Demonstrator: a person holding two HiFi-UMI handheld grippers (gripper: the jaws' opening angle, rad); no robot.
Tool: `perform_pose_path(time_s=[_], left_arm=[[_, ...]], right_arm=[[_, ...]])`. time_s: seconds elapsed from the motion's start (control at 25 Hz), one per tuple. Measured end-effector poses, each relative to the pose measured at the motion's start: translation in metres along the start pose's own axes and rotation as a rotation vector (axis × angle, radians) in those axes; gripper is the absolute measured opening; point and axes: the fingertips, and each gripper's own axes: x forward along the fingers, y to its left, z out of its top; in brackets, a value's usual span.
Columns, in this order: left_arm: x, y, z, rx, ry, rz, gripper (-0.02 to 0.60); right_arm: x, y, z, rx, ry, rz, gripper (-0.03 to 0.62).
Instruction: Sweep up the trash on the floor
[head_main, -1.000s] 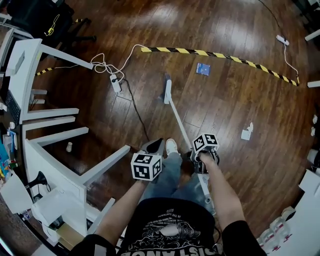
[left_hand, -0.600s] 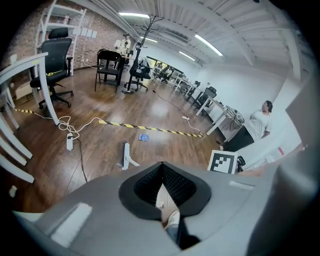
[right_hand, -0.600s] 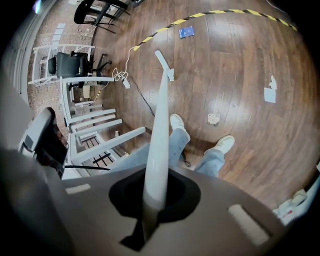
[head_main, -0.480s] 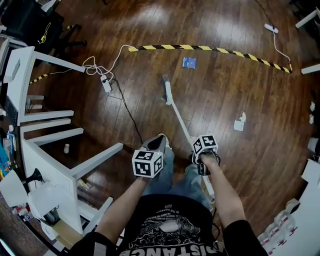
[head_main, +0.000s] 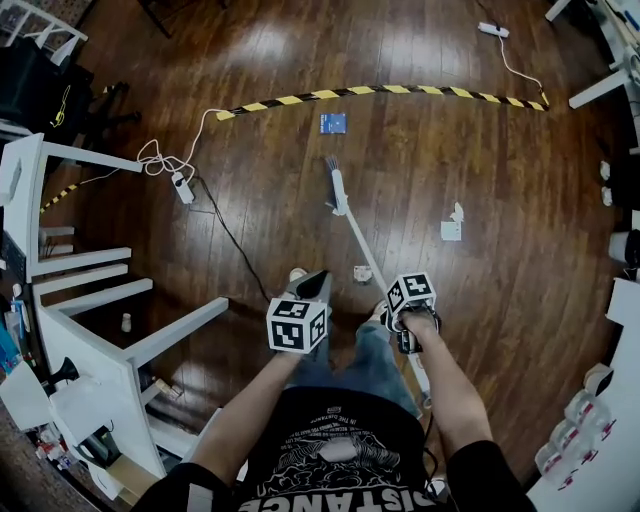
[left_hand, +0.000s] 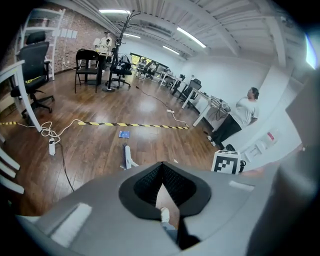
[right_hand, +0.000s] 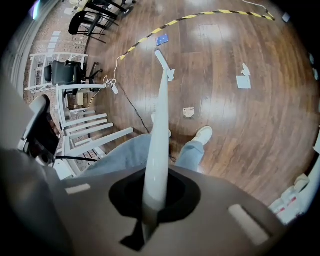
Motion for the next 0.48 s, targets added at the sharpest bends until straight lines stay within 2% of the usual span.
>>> perform_pose_path(time_s=[0.48], left_arm=[[0.035,-0.108,-0.022,0.12,0.043,-0.084,0.005]], right_arm=[[-0.024,-0.093,-0.06,0.088,-0.069,0.001,0.0]])
